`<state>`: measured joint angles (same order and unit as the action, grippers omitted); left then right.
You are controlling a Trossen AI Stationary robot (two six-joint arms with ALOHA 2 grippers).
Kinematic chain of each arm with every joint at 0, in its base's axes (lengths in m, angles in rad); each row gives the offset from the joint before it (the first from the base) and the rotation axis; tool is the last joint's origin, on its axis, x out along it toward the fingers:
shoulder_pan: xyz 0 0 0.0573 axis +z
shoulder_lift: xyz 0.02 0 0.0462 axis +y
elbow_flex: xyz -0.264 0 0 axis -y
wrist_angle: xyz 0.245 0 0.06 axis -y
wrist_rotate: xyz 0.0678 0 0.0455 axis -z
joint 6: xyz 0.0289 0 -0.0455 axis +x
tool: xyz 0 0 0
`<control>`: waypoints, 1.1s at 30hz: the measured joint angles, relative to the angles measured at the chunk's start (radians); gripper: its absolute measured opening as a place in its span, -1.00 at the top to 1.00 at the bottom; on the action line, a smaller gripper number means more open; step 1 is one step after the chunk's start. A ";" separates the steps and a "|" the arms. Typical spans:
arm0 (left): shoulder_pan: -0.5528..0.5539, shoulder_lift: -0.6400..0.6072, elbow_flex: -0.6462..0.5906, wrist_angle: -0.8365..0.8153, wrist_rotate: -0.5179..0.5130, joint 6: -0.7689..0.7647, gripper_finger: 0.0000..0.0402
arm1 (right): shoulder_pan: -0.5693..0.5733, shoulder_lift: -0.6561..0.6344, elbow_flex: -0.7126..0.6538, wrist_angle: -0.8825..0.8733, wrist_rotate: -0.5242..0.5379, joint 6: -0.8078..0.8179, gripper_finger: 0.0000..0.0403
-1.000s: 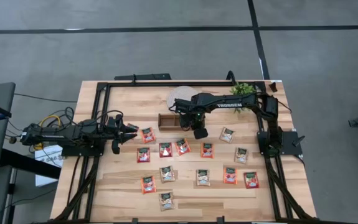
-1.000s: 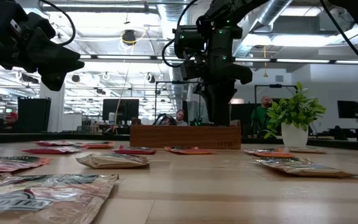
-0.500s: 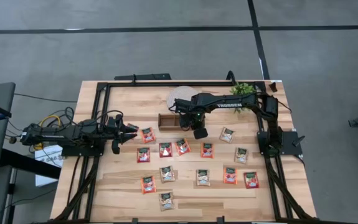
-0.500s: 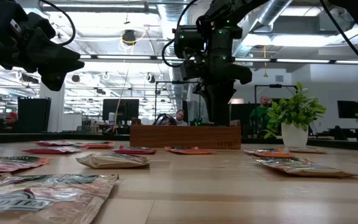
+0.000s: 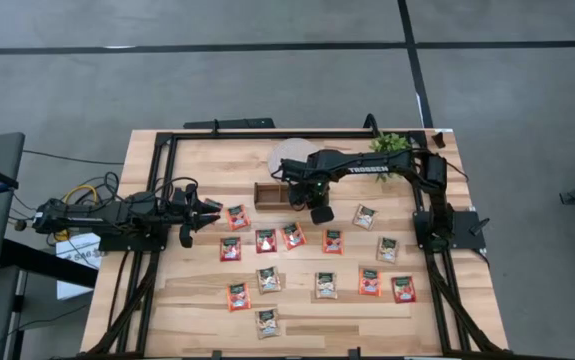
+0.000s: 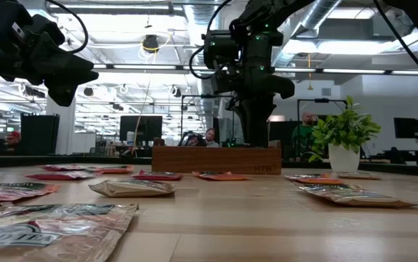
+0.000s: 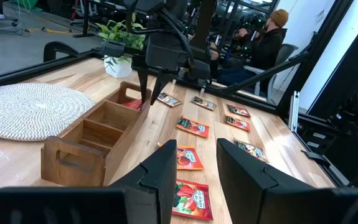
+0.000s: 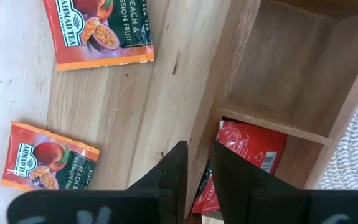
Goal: Pick & Place Tea
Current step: Put the red tea bag into the right slot of the wooden organizer
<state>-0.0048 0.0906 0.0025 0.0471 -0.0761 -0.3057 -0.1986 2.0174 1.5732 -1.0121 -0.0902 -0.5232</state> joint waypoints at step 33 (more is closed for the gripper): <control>0.000 0.000 0.000 0.000 0.000 0.000 0.47 | -0.019 0.000 -0.010 -0.038 0.010 -0.008 0.70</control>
<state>-0.0048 0.0910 0.0025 0.0471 -0.0761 -0.3054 -0.2180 2.0178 1.5628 -1.0502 -0.0803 -0.5312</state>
